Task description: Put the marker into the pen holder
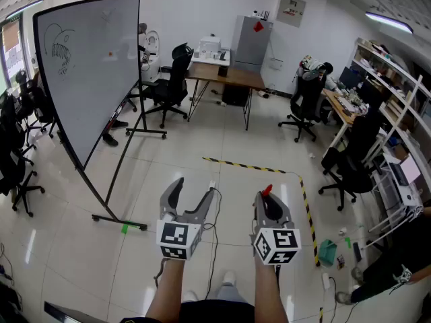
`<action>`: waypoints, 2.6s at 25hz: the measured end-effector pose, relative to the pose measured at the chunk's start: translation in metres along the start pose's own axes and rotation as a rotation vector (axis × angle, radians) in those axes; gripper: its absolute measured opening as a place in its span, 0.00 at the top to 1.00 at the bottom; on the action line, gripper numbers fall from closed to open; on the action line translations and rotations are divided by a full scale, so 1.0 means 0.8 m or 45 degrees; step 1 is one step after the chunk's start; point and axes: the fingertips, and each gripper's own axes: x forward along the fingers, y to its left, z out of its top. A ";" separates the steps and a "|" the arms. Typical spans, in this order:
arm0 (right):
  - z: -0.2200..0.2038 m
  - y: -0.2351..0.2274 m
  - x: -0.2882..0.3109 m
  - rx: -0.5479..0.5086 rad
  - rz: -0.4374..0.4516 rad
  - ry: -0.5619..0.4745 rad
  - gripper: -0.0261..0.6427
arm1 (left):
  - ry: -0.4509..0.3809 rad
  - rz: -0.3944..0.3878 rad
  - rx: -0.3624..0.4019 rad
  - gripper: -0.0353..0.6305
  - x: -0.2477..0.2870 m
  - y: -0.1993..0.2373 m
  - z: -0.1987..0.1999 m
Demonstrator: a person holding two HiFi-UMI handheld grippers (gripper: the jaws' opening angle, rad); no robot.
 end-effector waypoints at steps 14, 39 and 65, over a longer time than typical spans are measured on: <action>0.023 -0.033 0.168 0.046 0.177 -0.066 0.90 | -0.006 0.072 0.086 0.44 0.139 0.052 0.017; -0.030 -0.183 0.358 0.155 0.197 0.054 0.90 | 0.130 0.022 0.052 0.45 0.399 0.052 -0.037; 0.004 -0.211 0.715 0.031 0.069 0.004 0.90 | 0.001 -0.067 0.055 0.47 0.696 0.291 -0.041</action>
